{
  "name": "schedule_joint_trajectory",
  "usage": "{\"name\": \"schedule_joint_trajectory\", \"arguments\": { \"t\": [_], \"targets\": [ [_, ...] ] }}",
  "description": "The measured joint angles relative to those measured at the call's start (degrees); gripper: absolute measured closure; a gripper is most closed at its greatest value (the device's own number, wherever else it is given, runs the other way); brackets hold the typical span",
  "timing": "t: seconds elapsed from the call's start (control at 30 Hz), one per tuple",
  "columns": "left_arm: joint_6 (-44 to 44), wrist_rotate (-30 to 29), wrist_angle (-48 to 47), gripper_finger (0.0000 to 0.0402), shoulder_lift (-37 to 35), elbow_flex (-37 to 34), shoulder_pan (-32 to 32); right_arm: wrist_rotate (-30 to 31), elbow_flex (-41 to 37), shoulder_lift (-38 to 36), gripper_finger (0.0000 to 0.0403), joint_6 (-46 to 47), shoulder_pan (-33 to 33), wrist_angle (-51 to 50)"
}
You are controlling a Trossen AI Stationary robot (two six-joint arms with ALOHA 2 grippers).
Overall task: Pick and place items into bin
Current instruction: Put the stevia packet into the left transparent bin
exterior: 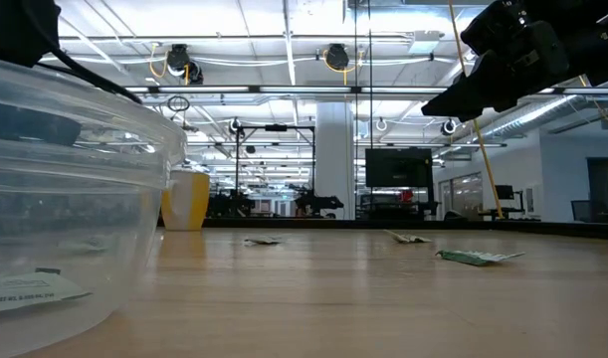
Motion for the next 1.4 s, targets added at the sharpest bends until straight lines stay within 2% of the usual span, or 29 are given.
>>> {"name": "schedule_joint_trajectory", "arguments": {
  "t": [0.33,0.63,0.9,0.97,1.17,1.3,1.4],
  "targets": [
    [0.15,0.11,0.53,0.0393,0.04,-0.07,0.00,0.02,0.00,-0.01,0.0305,0.00,0.00,0.02],
    [1.82,-2.88,3.16,0.0397,0.32,1.16,0.08,0.02,0.00,0.00,0.0305,0.00,-0.01,0.05],
    [4.20,-2.43,2.26,0.0397,0.26,9.66,0.06,0.02,0.00,0.01,0.0305,-0.02,-0.01,0.09],
    [4.12,-0.17,0.00,0.0394,0.26,12.98,0.04,0.02,0.00,0.01,0.0305,-0.01,0.00,0.11],
    [-4.49,8.93,-10.93,0.0398,0.19,23.02,-1.66,0.00,0.00,-0.01,0.0305,0.00,-0.01,0.09],
    [-14.38,10.66,-14.02,0.0394,0.13,27.06,-5.16,0.01,0.00,-0.01,0.0305,0.00,-0.01,0.08],
    [-22.37,10.34,-13.61,0.0398,0.13,27.27,-9.14,0.00,0.00,0.01,0.0305,0.00,-0.01,-0.49]
  ]
}}
